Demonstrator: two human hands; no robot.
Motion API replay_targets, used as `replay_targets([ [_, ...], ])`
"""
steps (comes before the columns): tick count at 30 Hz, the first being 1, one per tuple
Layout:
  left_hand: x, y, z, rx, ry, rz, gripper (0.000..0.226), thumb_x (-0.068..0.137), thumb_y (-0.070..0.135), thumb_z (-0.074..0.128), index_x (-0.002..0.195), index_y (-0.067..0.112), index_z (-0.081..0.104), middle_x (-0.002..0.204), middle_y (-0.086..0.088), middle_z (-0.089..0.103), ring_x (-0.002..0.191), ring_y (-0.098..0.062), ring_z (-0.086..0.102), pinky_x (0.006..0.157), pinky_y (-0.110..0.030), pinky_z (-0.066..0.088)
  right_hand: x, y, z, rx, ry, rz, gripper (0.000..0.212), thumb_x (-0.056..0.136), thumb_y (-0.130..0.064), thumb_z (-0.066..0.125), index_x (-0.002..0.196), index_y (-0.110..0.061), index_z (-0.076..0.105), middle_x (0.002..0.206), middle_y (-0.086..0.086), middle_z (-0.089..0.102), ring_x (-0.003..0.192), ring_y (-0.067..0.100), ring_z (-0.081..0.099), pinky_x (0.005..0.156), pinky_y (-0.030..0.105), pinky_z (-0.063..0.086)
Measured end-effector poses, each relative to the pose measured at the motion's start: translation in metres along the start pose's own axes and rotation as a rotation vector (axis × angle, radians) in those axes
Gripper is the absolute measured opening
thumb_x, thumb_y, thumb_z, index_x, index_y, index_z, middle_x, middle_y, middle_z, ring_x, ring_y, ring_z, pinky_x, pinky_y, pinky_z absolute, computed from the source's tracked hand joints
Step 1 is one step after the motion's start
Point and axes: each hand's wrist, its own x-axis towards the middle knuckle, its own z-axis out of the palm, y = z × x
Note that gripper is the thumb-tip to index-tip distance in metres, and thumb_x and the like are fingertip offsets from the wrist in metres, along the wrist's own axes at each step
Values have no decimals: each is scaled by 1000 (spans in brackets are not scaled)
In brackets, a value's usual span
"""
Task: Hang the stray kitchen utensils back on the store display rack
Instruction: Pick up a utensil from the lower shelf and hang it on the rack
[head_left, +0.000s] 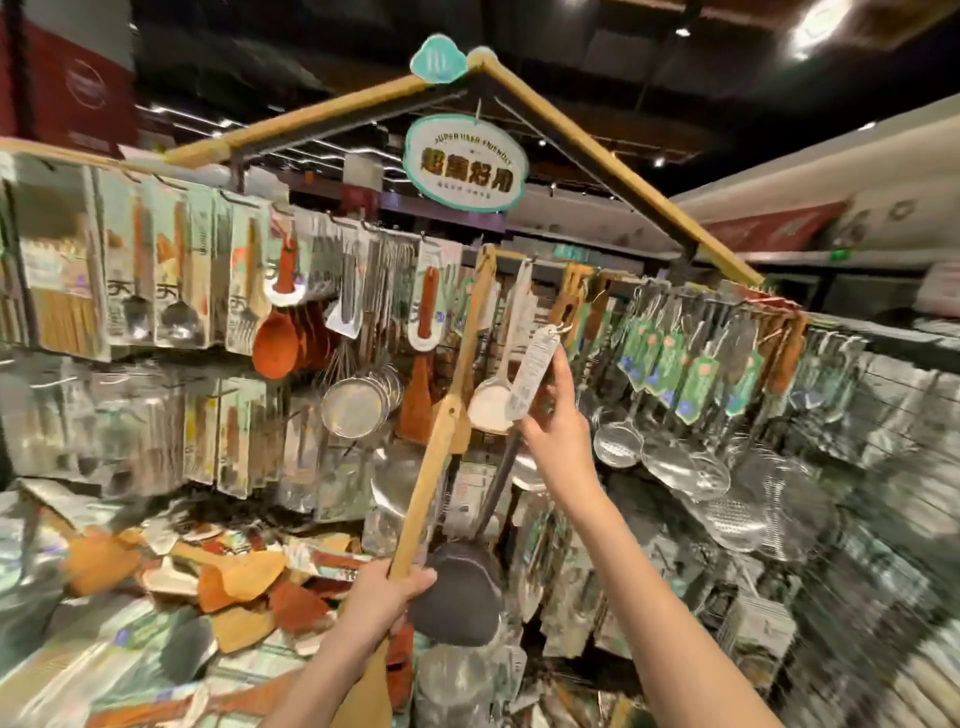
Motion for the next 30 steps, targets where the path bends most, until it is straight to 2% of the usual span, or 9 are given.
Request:
replay_targets([
  [4, 29, 9, 34, 45, -90, 4, 28, 81, 13, 71, 60, 12, 52, 34, 2, 41, 28, -13, 36, 34, -18, 27, 22, 22, -23, -83, 58, 66, 88, 91, -5, 53, 143, -53, 0, 134, 7, 54, 66, 28, 61, 53, 36, 49],
  [9, 63, 22, 67, 67, -193, -1, 29, 80, 12, 71, 58, 12, 52, 36, 1, 42, 29, -13, 37, 35, -19, 28, 45, 42, -42, -134, 130, 135, 90, 89, -3, 55, 144, -52, 2, 120, 14, 61, 72, 36, 61, 63, 49, 52],
  [13, 83, 31, 89, 104, -224, 37, 32, 77, 13, 73, 54, 13, 51, 37, -1, 44, 30, -13, 37, 35, -18, 28, 62, 57, -56, -138, 167, 136, 91, 88, -2, 56, 142, -54, 5, 118, 4, 60, 76, 37, 62, 65, 50, 52],
  [16, 90, 41, 107, 127, -248, 45, 35, 76, 12, 74, 50, 14, 50, 38, 1, 45, 32, -11, 40, 36, -16, 31, 74, 68, -69, -133, 167, 120, 87, 89, -3, 56, 144, -51, 8, 121, 10, 61, 80, 37, 61, 70, 52, 51],
  [19, 95, 51, 123, 104, -235, 61, 30, 75, 10, 75, 55, 10, 53, 37, 3, 47, 28, -10, 40, 33, -16, 30, 90, 77, -81, -100, 150, 84, 84, 90, -6, 56, 144, -52, 10, 114, -25, 58, 88, 0, 62, 71, 32, 53],
  [21, 97, 57, 132, 88, -236, 69, 26, 75, 13, 76, 60, 9, 55, 37, 3, 48, 28, -11, 39, 33, -18, 29, 99, 81, -88, -95, 136, 66, 84, 91, -6, 55, 141, -56, 9, 100, -44, 44, 73, -15, 58, 58, 16, 49],
  [24, 100, 61, 142, 70, -210, 79, 23, 74, 14, 77, 63, 9, 58, 37, 4, 50, 30, -9, 43, 36, -18, 32, 107, 87, -93, -64, 150, 51, 85, 91, -6, 54, 138, -61, 10, 97, -45, 46, 56, -1, 51, 53, 21, 46],
  [28, 105, 61, 147, 63, -185, 77, 21, 74, 13, 77, 64, 6, 60, 35, 2, 49, 27, -12, 39, 32, -17, 29, 112, 95, -94, -66, 132, 43, 84, 91, -6, 55, 140, -58, 10, 106, -43, 46, 61, 10, 54, 58, 31, 50],
  [30, 105, 60, 148, 76, -193, 74, 22, 76, 13, 76, 63, 6, 59, 36, 0, 48, 27, -12, 38, 32, -17, 28, 115, 97, -93, -60, 112, 33, 84, 92, -7, 54, 141, -57, 8, 121, -30, 50, 68, 12, 60, 62, 33, 54],
])
